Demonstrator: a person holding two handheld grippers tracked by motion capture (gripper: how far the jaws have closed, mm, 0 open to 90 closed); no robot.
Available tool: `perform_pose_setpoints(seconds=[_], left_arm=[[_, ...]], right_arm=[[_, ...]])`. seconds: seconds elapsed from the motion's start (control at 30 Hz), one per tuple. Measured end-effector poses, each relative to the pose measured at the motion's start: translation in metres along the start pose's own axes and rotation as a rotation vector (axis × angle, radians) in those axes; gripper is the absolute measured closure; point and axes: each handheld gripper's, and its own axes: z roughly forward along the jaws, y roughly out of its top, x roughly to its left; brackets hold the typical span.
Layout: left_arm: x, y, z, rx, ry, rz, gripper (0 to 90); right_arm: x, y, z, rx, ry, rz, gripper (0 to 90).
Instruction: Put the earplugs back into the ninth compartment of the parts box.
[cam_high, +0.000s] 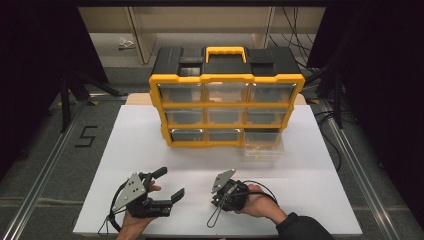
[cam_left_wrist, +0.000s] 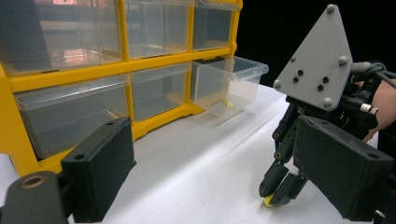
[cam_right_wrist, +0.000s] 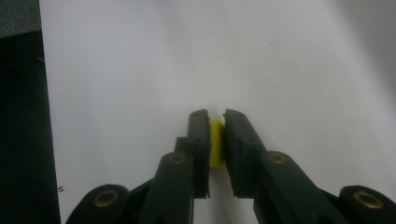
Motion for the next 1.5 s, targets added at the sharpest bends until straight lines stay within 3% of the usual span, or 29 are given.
perform_pose_setpoints(seconds=[0.93,1.5], left_arm=[[0.0,0.0,0.0,-0.003,0.0,-0.001,12.1],[0.0,0.0,-0.001,-0.005,0.002,-0.003,12.0]], right_arm=[[-0.015,0.005,-0.04,-0.199,-0.091,0.078,81.4],[-0.028,0.002,-0.064,-0.33,-0.175,0.142,81.4]])
